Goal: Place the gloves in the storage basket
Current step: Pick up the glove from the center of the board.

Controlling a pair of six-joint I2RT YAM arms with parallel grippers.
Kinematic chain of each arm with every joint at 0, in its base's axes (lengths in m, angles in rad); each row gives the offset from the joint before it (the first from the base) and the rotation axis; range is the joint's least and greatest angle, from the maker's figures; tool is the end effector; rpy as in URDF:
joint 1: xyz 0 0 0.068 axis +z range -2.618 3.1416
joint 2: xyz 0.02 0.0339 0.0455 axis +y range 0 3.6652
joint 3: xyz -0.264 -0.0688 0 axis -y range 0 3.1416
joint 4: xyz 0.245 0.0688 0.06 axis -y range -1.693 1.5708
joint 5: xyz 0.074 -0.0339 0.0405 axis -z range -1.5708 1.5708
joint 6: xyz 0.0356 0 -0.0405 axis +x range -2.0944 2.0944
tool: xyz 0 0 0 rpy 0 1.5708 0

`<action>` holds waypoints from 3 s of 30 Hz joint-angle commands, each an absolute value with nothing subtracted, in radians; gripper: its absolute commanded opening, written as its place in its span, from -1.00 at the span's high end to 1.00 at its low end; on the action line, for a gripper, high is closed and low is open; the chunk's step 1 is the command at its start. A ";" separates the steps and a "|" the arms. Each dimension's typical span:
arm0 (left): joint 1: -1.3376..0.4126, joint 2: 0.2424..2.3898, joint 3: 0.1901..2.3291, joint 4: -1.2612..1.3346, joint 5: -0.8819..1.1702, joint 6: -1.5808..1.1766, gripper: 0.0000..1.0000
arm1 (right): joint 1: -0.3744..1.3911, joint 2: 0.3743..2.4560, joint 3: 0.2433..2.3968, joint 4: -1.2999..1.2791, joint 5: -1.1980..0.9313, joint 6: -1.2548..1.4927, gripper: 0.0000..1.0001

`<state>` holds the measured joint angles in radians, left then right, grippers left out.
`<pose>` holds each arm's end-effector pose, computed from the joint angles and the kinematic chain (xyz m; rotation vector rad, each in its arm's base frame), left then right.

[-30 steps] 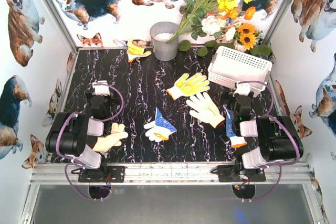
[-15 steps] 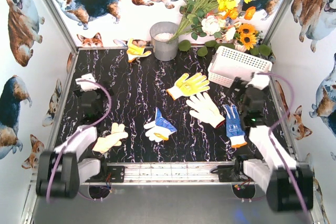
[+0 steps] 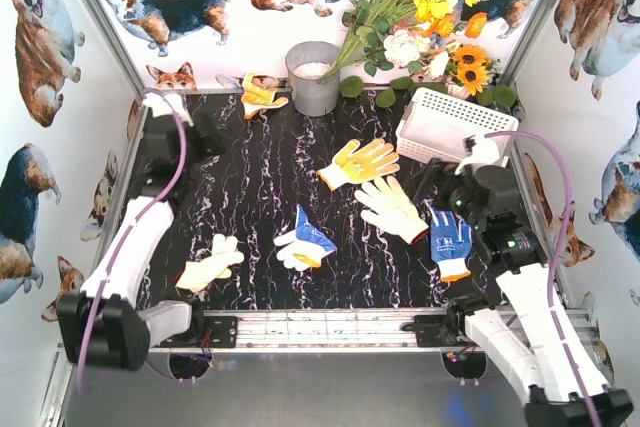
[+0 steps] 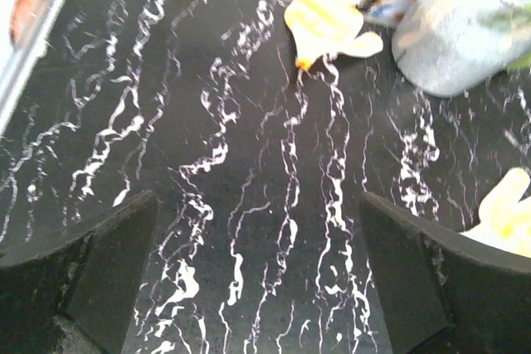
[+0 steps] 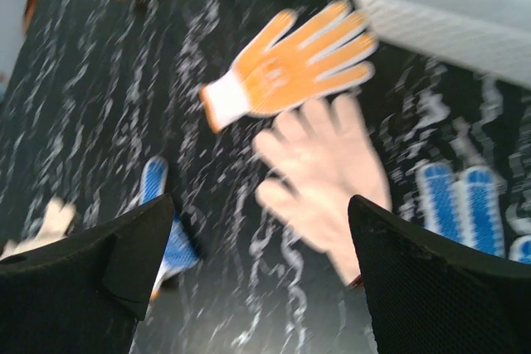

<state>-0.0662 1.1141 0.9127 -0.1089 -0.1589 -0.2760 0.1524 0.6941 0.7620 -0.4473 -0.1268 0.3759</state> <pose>0.2594 -0.0116 0.3269 -0.3046 1.8531 -0.0858 0.1565 0.0286 0.3184 0.1358 1.9719 0.4705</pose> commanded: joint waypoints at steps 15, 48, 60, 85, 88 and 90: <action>-0.107 1.997 1.661 -0.405 -0.081 -0.270 -0.93 | 0.337 0.647 0.860 -0.685 -0.196 0.526 -0.71; -0.100 2.489 2.071 -0.235 -0.024 -0.320 0.75 | 0.337 0.636 0.734 -0.551 -0.154 0.573 -0.72; -0.109 2.083 1.877 -0.418 -0.049 -0.134 1.00 | 0.339 0.661 0.760 -0.668 -0.259 0.578 -0.72; -0.463 1.339 1.301 -0.611 0.358 -0.204 1.00 | 0.740 0.912 0.786 -0.128 -0.220 0.585 -0.76; -0.487 1.322 1.299 -0.599 0.385 -0.234 1.00 | 0.761 0.955 0.789 -0.113 -0.198 0.559 -0.75; -0.502 1.317 1.296 -0.601 0.390 -0.248 1.00 | 0.771 0.982 0.785 -0.100 -0.190 0.555 -0.75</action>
<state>-0.4782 1.3350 1.3067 -0.6399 0.3267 -0.1879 0.7483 0.9485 0.7761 -0.2096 -0.2371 0.5800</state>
